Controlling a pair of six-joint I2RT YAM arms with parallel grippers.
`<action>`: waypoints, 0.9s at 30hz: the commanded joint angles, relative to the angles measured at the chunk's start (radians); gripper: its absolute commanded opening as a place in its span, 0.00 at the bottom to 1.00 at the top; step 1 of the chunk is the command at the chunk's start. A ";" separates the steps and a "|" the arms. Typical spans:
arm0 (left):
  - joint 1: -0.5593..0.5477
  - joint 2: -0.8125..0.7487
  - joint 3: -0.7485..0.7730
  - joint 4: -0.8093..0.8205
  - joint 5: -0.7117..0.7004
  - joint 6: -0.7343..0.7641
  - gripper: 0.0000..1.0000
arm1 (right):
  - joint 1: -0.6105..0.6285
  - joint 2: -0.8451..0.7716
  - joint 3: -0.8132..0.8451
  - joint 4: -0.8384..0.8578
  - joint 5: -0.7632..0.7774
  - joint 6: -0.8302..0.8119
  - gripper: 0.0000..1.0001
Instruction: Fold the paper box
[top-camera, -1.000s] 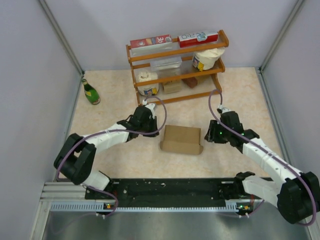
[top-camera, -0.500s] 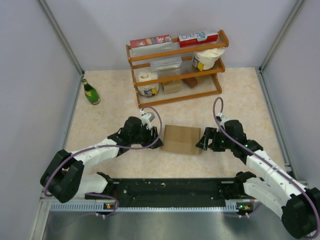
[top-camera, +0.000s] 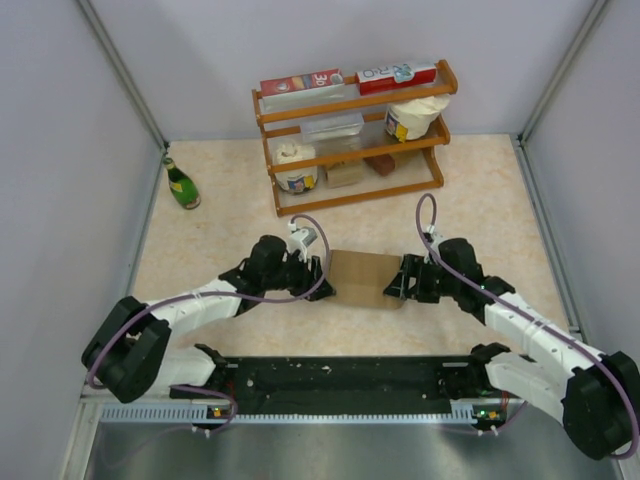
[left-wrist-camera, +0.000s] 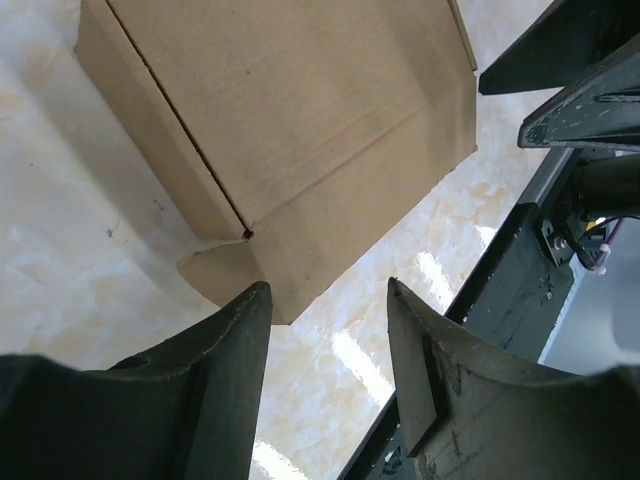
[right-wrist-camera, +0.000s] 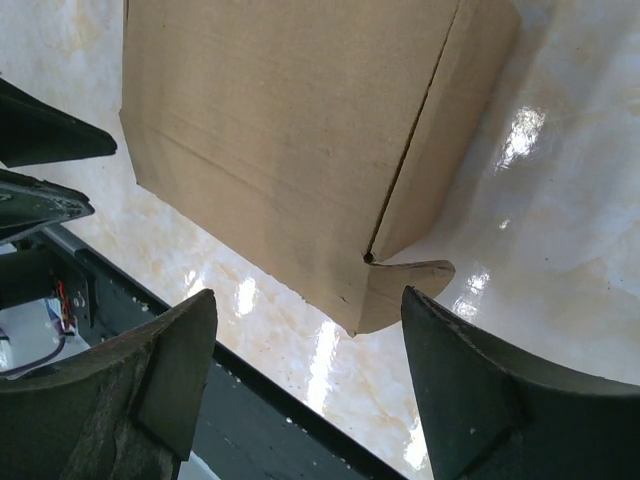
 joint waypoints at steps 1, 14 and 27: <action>-0.010 0.040 0.031 0.009 0.002 0.020 0.54 | 0.012 0.007 -0.002 0.057 0.001 0.011 0.74; -0.012 0.071 0.077 -0.036 -0.141 0.032 0.72 | 0.025 0.053 -0.004 0.055 0.011 -0.001 0.79; -0.010 0.160 0.098 0.010 -0.061 0.038 0.73 | 0.028 0.085 -0.005 0.075 -0.002 -0.003 0.79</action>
